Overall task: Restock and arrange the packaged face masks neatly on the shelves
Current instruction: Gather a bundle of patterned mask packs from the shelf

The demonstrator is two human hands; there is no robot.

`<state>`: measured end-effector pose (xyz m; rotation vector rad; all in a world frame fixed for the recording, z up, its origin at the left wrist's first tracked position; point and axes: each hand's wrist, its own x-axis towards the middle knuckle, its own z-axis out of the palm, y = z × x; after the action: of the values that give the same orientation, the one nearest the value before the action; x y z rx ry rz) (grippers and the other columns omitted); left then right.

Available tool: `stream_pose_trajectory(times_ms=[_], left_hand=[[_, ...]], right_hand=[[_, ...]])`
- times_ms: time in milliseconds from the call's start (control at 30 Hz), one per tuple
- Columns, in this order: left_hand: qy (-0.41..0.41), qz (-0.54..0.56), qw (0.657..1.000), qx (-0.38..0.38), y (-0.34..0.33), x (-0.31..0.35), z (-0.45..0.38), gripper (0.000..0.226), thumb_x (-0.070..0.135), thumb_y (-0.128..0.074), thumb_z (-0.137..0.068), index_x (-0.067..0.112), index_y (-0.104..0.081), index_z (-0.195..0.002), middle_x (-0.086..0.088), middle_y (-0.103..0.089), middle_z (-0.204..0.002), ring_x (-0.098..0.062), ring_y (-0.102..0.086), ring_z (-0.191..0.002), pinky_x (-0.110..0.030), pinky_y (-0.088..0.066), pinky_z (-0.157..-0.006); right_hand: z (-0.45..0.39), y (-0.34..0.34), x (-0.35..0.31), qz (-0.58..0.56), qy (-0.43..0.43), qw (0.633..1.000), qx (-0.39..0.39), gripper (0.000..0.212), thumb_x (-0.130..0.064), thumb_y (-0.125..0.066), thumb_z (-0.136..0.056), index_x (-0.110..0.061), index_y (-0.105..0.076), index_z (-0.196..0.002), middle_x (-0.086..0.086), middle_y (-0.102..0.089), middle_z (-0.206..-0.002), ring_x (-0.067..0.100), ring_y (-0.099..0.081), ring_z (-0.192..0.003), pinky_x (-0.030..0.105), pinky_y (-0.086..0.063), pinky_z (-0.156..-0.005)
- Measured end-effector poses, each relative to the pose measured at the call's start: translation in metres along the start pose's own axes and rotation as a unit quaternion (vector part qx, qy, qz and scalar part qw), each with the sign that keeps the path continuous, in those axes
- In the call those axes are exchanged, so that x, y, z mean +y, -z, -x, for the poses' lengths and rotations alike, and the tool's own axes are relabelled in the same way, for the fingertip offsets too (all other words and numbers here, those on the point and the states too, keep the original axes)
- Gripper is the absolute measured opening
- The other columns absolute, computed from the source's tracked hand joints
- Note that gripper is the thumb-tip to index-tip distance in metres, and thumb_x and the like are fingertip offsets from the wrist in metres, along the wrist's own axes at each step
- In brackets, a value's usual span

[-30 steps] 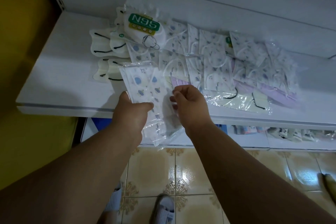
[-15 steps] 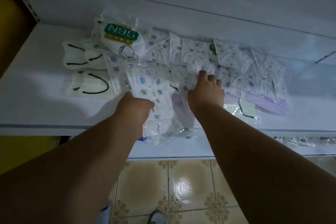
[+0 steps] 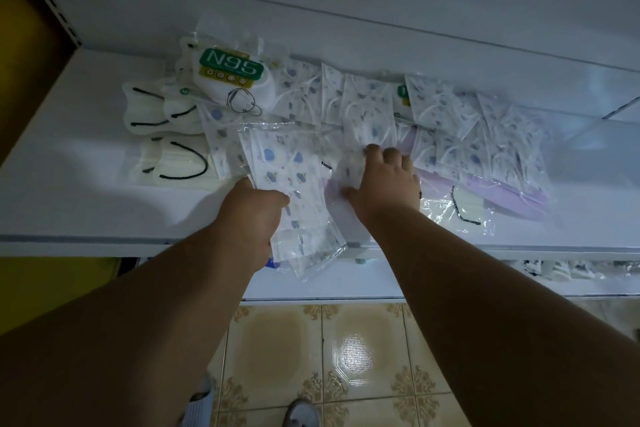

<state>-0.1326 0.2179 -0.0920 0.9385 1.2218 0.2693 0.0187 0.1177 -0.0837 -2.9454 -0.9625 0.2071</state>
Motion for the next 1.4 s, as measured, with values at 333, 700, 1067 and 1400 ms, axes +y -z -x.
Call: stream_pose_trajectory(times_ms=[333,700,1067,1400], left_hand=[[0.025,0.035,0.999,0.002,0.013,0.012,0.004,0.007,0.031,-0.062,-0.095,0.027,-0.066,-0.098,-0.011,-0.072,-0.110,-0.038,-0.068,-0.105,-0.060,-0.052,-0.095],[-0.006,-0.026,0.993,-0.116,0.041,0.014,0.018,0.022,0.012,-0.070,-0.089,0.024,-0.072,-0.107,-0.006,-0.077,-0.102,-0.034,-0.073,-0.096,-0.062,-0.056,-0.087],[-0.042,-0.028,0.989,-0.136,0.068,-0.009,0.105,0.020,0.026,-0.065,-0.093,0.026,-0.069,-0.113,-0.005,-0.075,-0.109,-0.028,-0.071,-0.100,-0.050,-0.054,-0.094],[-0.133,0.010,0.985,-0.110,0.034,-0.037,0.331,0.013,0.023,-0.064,-0.095,0.028,-0.076,-0.096,-0.004,-0.077,-0.102,-0.030,-0.072,-0.102,-0.053,-0.054,-0.095]], right_hand=[[0.049,0.024,-0.035,-0.380,-0.028,0.924,0.013,0.037,-0.010,-0.059,-0.091,-0.022,-0.051,-0.126,-0.009,-0.064,-0.095,0.012,-0.064,-0.082,0.018,-0.051,-0.069],[0.096,0.017,-0.064,-0.469,-0.151,0.867,-0.073,0.051,-0.039,-0.075,-0.085,-0.024,-0.052,-0.127,-0.003,-0.062,-0.117,0.017,-0.064,-0.102,0.039,-0.056,-0.087],[0.181,0.038,-0.034,-0.733,-0.218,0.632,-0.129,0.013,-0.020,-0.066,-0.095,-0.007,-0.069,-0.095,0.008,-0.073,-0.092,0.026,-0.070,-0.080,0.032,-0.056,-0.061],[0.331,0.157,0.053,-0.756,-0.157,0.631,-0.077,0.009,-0.008,-0.072,-0.090,-0.011,-0.073,-0.098,0.002,-0.077,-0.086,0.023,-0.074,-0.077,0.034,-0.058,-0.057]])
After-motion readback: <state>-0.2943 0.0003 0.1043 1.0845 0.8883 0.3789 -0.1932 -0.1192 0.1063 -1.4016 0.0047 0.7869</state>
